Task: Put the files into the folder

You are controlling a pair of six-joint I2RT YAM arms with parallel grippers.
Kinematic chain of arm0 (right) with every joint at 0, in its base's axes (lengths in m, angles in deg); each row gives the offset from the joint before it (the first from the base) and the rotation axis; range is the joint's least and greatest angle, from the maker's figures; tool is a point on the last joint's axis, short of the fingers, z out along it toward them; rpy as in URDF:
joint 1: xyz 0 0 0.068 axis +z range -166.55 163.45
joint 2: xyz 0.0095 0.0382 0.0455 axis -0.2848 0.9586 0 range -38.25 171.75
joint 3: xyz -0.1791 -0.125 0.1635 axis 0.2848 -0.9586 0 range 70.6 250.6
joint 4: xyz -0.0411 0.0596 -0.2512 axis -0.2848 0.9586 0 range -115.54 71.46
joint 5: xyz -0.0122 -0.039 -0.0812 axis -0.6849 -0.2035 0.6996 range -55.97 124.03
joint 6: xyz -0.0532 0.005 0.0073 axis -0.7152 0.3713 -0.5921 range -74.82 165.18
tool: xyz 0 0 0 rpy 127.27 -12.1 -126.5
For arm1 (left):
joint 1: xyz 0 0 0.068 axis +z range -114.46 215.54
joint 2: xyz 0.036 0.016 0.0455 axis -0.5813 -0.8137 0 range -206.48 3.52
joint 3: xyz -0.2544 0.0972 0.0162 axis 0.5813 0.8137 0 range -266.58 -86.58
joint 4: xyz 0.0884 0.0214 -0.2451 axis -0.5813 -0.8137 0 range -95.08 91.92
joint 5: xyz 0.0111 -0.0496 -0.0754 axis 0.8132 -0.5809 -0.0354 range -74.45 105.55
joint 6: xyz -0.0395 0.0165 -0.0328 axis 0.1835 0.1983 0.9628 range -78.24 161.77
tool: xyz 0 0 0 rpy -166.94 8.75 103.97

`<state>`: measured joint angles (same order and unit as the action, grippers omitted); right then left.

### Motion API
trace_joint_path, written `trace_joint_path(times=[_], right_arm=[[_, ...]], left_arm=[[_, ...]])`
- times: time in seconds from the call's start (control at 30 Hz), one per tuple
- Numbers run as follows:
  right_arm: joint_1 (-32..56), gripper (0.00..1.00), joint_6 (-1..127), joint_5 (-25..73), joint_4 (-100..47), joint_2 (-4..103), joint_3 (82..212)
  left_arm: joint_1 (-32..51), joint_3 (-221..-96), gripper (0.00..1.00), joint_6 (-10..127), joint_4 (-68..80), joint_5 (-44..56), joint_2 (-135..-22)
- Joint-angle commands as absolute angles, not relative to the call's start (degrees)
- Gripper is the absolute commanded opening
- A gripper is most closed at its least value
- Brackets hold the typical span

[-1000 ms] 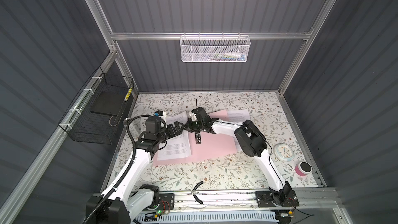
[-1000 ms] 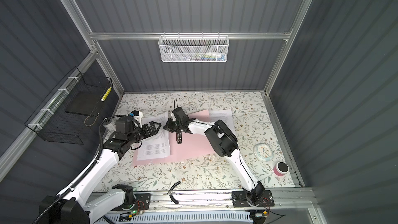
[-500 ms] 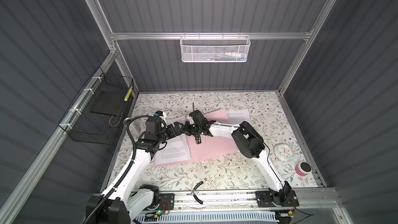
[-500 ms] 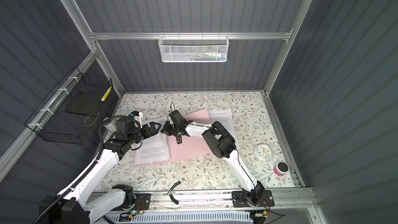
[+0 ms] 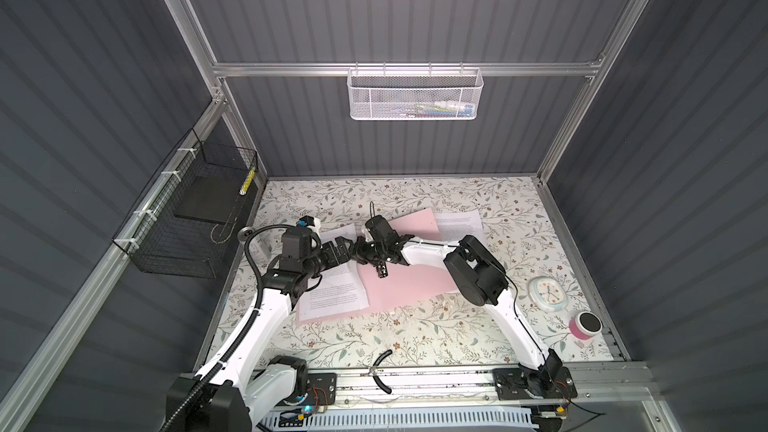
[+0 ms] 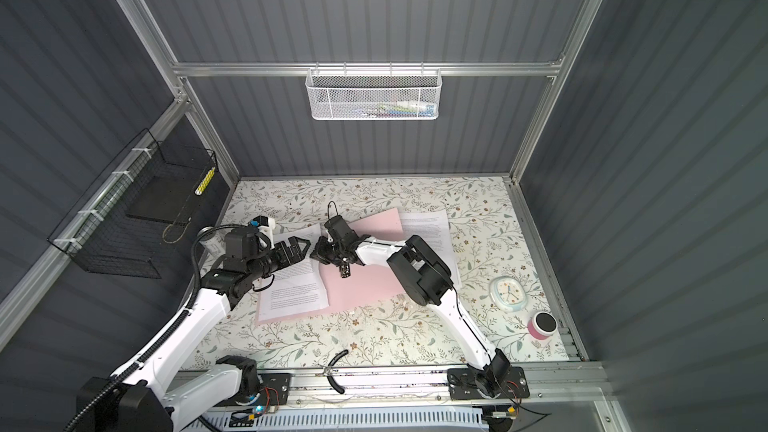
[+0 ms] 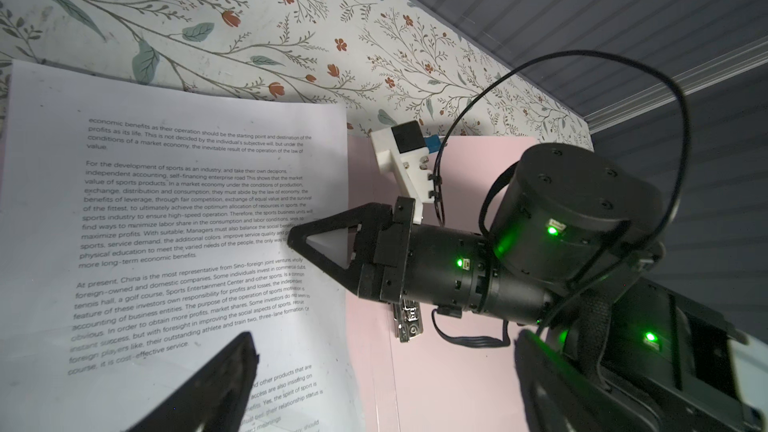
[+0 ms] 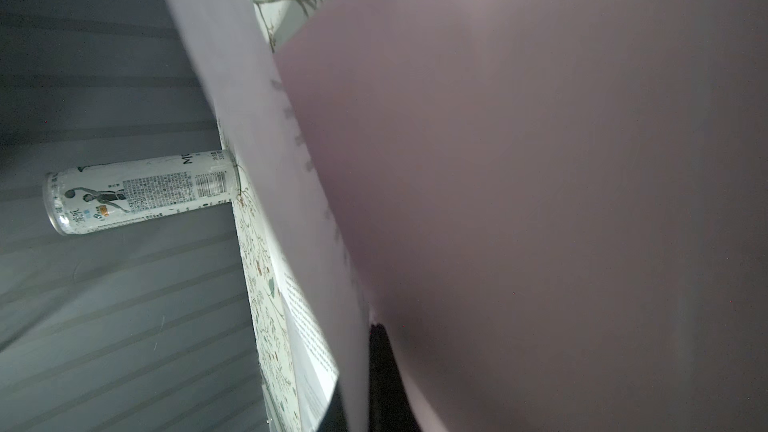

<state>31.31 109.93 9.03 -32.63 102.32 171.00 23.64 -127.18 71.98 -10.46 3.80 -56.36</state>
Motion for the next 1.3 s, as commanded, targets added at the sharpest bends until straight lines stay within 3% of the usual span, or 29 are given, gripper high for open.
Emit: trace_joint_path(times=[0.0, 0.37, 0.47, 0.73, 1.03, 1.27], right_arm=[[31.8, 0.00, 111.4, 10.3, -31.9, 102.9, 170.4], [31.6, 0.01, 109.6, 11.5, -31.1, 100.2, 169.0], [31.8, 0.26, 105.9, 13.4, -30.2, 96.4, 167.2], [31.9, 0.30, 103.0, 12.6, -28.3, 94.0, 165.3], [31.6, 0.28, 103.0, 11.0, -27.4, 97.0, 167.2], [31.4, 0.06, 102.9, 11.7, -27.0, 97.0, 166.4]], left_arm=[[24.0, -126.3, 0.97, 71.3, -11.0, 4.5, -55.3], [24.0, -126.5, 0.97, 70.9, -10.9, 4.8, -55.6], [24.0, -127.1, 0.97, 70.5, -11.3, 5.1, -55.8], [24.0, -127.3, 0.97, 71.0, -9.3, 4.1, -57.6], [24.0, -127.0, 0.97, 70.8, -9.9, 4.2, -57.6], [24.0, -126.6, 0.97, 71.0, -9.1, 4.1, -57.9]])
